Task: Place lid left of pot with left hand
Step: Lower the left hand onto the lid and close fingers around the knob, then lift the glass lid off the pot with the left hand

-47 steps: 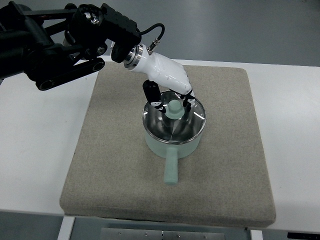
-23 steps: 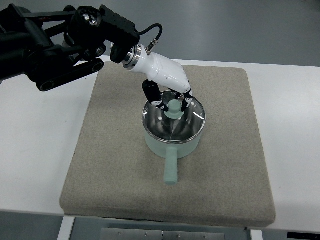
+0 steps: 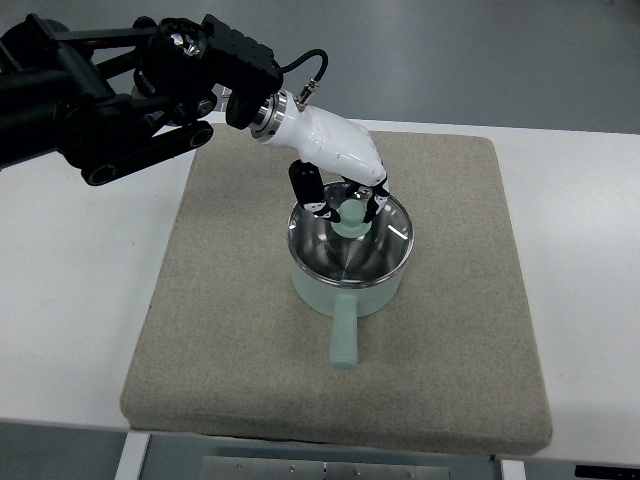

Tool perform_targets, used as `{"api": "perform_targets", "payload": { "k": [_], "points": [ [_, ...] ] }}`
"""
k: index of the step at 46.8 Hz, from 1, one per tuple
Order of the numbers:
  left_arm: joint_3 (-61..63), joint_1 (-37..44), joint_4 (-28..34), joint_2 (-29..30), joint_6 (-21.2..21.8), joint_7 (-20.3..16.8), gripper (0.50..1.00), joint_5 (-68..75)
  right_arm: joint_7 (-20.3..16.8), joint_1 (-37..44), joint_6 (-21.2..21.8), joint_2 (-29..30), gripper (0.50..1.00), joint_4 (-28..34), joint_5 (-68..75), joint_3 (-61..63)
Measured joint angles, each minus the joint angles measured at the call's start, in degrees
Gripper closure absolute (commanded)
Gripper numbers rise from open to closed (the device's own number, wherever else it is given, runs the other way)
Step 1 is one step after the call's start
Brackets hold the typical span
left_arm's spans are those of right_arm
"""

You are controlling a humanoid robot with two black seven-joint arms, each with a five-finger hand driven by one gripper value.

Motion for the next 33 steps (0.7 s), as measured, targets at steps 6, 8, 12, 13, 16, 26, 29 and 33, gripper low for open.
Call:
{"api": "perform_targets", "payload": {
  "k": [6,8,12,13,16,26,29,33],
  "points": [
    [-0.5,0.1,-0.1,0.0,0.0,0.0,1.0,-0.4,0.0,0.0,0.0,0.0,0.576,0.0,0.0,0.0],
    [-1.1,0.1,-0.1,0.0,0.0,0.0,1.0,-0.4,0.0,0.0,0.0,0.0,0.576,0.0,0.0,0.0],
    [-2.0,-0.2,-0.1,0.1,0.0,0.1,1.0,-0.4,0.0,0.0,0.0,0.0,0.576,0.0,0.0,0.0],
    [-2.1,-0.2,-0.1,0.1,0.0,0.1,1.0,-0.4,0.0,0.0,0.0,0.0,0.576,0.0,0.0,0.0],
    [-2.2,-0.5,-0.2,0.2,0.0,0.0,1.0,-0.4,0.0,0.0,0.0,0.0,0.576,0.0,0.0,0.0],
    [-2.5,-0.8,-0.4,0.5,0.0,0.0,1.0,-0.7,0.0,0.0,0.0,0.0,0.576,0.0,0.0,0.0],
    [-2.5,-0.8,-0.4,0.5,0.0,0.0,1.0,-0.7,0.0,0.0,0.0,0.0,0.576,0.0,0.0,0.0],
    [-2.9,-0.9,-0.4,0.6,0.0,0.0,1.0,-0.8,0.0,0.0,0.0,0.0,0.576,0.0,0.0,0.0]
  ]
}}
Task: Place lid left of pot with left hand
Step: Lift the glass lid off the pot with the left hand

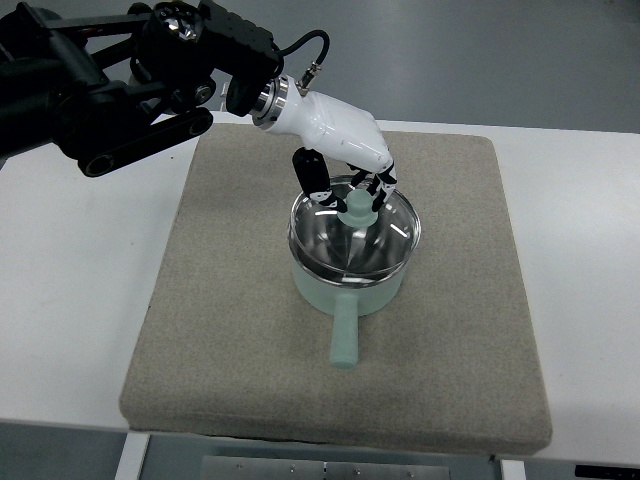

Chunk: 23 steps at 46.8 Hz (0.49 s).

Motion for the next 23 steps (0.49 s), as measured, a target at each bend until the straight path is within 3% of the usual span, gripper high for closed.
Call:
{"api": "perform_targets", "payload": {
  "k": [23],
  "points": [
    [-2.0,0.4,1.1,2.2,0.0,0.0,1.0,0.4,0.0,0.0,0.0,0.0,0.576,0.0,0.0,0.0]
  ]
}}
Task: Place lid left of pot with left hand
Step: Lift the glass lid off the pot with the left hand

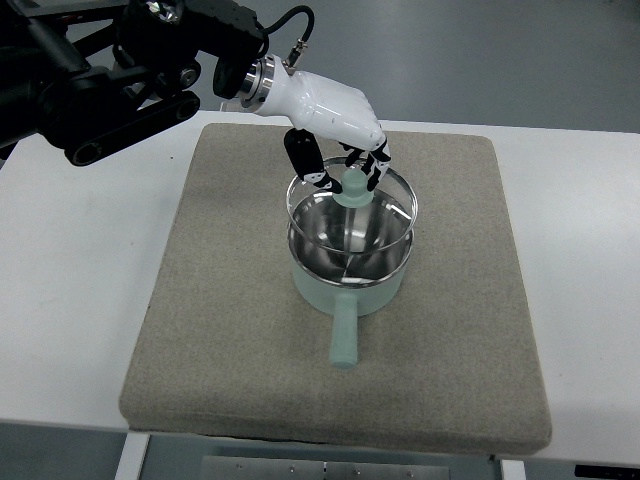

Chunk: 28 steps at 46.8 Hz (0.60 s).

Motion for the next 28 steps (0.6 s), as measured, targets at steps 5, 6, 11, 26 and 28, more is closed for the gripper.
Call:
{"api": "perform_targets", "payload": {
  "k": [5,6,11,26,28],
  "points": [
    [-0.2,0.1,2.3,1.0,0.1,0.0,1.0,-0.4,0.0,0.0,0.0,0.0,0.576,0.0,0.0,0.0],
    [-0.5,0.1,3.1,1.3,0.2,0.0,1.0,-0.5,0.0,0.0,0.0,0.0,0.576,0.0,0.0,0.0],
    [-1.7,0.6,6.2,2.2,0.3,0.0,1.0,-0.7,0.0,0.0,0.0,0.0,0.576,0.0,0.0,0.0],
    [-1.2,3.3,15.4,4.3,2.0,0.0,1.0,-0.7,0.0,0.0,0.0,0.0,0.576,0.0,0.0,0.0],
    [-1.0,3.5,16.1,4.6,2.2,0.0,1.0,-0.7,0.0,0.0,0.0,0.0,0.576,0.0,0.0,0.0]
  ]
}}
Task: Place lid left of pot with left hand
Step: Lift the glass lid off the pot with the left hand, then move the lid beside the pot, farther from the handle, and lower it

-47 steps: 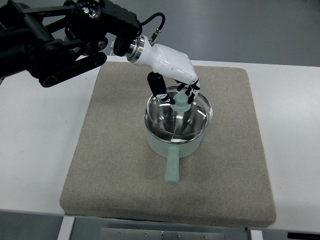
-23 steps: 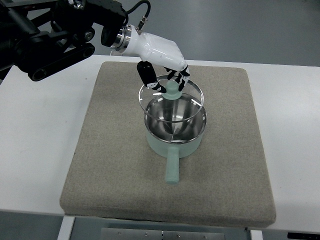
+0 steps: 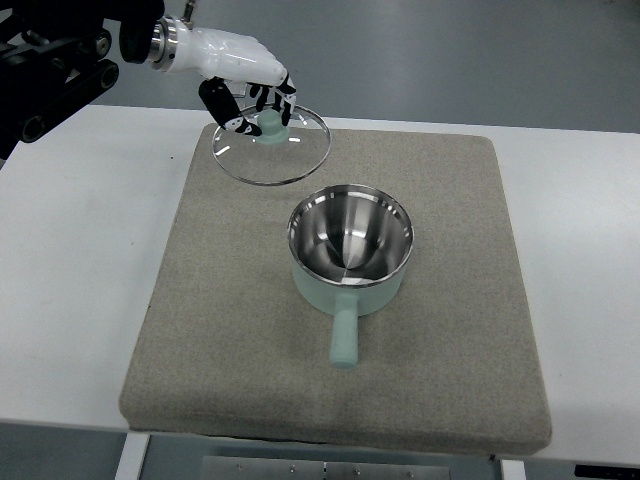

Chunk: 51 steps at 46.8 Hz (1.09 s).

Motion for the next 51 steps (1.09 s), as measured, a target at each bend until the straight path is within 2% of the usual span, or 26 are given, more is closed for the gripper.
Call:
{"api": "perform_targets", "payload": {
  "k": [11,25,51],
  "points": [
    [0.3,2.6,4.0,0.1,3.3,0.0,1.0,0.2,0.0,0.0,0.0,0.0,0.576,0.0,0.0,0.0],
    [0.4,6.4,5.0,-0.3,7.0,0.0,1.0,0.2,0.0,0.0,0.0,0.0,0.576,0.0,0.0,0.0],
    [1.9,10.7,4.9,-0.4,9.7,0.0,1.0,0.6,0.0,0.0,0.0,0.0,0.576,0.0,0.0,0.0]
  ]
}}
